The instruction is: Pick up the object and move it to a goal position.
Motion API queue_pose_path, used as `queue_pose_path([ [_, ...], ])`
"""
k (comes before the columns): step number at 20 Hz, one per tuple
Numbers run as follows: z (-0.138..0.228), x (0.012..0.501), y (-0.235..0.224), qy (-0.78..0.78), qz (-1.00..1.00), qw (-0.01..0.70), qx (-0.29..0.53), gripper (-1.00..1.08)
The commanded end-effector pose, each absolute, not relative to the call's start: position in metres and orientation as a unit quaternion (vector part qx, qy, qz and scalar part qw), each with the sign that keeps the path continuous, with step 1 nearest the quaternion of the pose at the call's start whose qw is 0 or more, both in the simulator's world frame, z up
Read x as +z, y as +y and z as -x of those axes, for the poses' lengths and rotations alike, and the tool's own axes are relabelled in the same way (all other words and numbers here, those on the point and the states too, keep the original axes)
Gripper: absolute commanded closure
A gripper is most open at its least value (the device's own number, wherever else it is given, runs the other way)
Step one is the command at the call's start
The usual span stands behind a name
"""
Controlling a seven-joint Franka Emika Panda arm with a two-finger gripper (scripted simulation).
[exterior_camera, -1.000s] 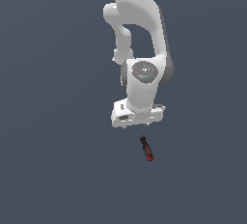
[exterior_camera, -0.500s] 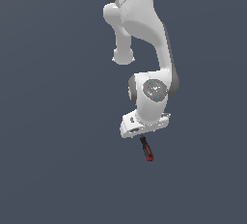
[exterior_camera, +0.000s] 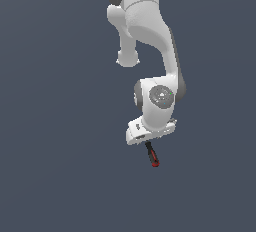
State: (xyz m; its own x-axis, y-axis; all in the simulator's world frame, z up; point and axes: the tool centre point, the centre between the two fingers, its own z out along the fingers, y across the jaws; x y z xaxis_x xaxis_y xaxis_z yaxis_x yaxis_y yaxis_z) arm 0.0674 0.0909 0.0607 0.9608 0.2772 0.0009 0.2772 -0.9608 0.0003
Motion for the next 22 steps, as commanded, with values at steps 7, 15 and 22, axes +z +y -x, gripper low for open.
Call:
queue_pose_path([
  [7, -0.066, 0.022, 0.091, 0.141, -0.99, 0.0, 0.0, -0.92],
  [15, -0.068, 0.015, 0.092, 0.141, -0.99, 0.0, 0.0, 1.08],
  [22, -0.068, 0.015, 0.092, 0.141, -0.99, 0.0, 0.0, 1.08],
])
